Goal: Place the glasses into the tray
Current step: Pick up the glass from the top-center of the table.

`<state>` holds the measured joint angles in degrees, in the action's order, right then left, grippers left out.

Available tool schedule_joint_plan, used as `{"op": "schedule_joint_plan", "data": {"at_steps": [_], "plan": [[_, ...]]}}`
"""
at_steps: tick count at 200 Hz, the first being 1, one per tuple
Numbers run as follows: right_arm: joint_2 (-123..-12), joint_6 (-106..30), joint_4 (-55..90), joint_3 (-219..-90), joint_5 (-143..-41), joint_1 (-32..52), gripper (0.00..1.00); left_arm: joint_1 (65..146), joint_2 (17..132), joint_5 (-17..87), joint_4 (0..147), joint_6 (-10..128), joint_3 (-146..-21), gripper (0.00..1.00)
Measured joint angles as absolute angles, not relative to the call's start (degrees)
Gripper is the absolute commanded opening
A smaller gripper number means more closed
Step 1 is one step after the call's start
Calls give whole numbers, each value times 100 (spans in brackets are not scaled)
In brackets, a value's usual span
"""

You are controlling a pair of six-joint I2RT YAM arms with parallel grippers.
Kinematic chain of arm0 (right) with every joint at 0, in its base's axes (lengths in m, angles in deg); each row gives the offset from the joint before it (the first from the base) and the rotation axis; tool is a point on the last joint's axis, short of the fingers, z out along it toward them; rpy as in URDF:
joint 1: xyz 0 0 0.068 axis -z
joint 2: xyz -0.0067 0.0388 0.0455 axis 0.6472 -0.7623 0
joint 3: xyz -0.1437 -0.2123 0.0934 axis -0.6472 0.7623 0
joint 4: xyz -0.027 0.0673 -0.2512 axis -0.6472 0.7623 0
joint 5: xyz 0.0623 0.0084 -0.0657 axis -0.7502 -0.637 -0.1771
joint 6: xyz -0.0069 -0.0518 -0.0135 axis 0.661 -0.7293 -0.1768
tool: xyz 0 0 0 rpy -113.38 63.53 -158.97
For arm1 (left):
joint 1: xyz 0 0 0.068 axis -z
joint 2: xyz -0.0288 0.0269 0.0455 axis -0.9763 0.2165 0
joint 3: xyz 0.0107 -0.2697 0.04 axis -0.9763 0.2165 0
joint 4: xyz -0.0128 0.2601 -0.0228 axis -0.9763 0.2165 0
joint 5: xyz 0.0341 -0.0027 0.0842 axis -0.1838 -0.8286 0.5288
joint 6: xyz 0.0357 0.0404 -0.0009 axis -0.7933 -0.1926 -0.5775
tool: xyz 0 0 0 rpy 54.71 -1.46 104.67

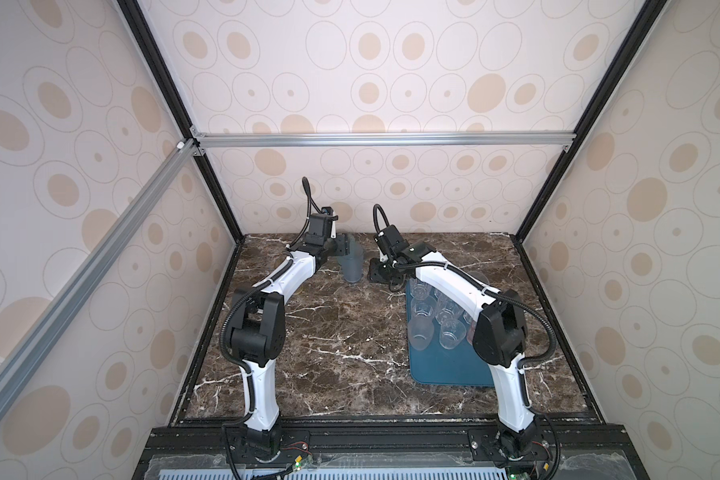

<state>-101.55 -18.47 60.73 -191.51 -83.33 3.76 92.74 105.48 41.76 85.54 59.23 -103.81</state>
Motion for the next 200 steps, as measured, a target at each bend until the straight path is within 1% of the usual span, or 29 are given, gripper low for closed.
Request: {"op": "schedule_joint_plan", "data": {"at_steps": [15, 51, 82, 113, 147, 170, 200], "plan": [[-10155, -1847, 6073, -19151, -8357, 408, 45, 9274, 10554, 4073, 8587, 5928, -10372, 68], [-10155, -1847, 6070, -19144, -8379, 419, 45, 9276, 10642, 3903, 8652, 5932, -10372, 58], [-10153, -1845, 6070, -19087, -8383, 419, 45, 9276, 10681, 3822, 8705, 5926, -10320, 54], [-10153, -1847, 6068, -19072, -8392, 419, 45, 9276, 10757, 3833, 8766, 5904, -10318, 45], [-10153, -1845, 6070, -19055, -8388, 419, 45, 9276, 10843, 3868, 8877, 5875, -10318, 28], [-10153, -1847, 6073, -19044, -8370, 421, 45, 9276, 10849, 3896, 8993, 5836, -10316, 24], [-10153, -1845, 6075, -19037, -8351, 437, 45, 9276, 10766, 3848, 9002, 5814, -10112, 14]]}}
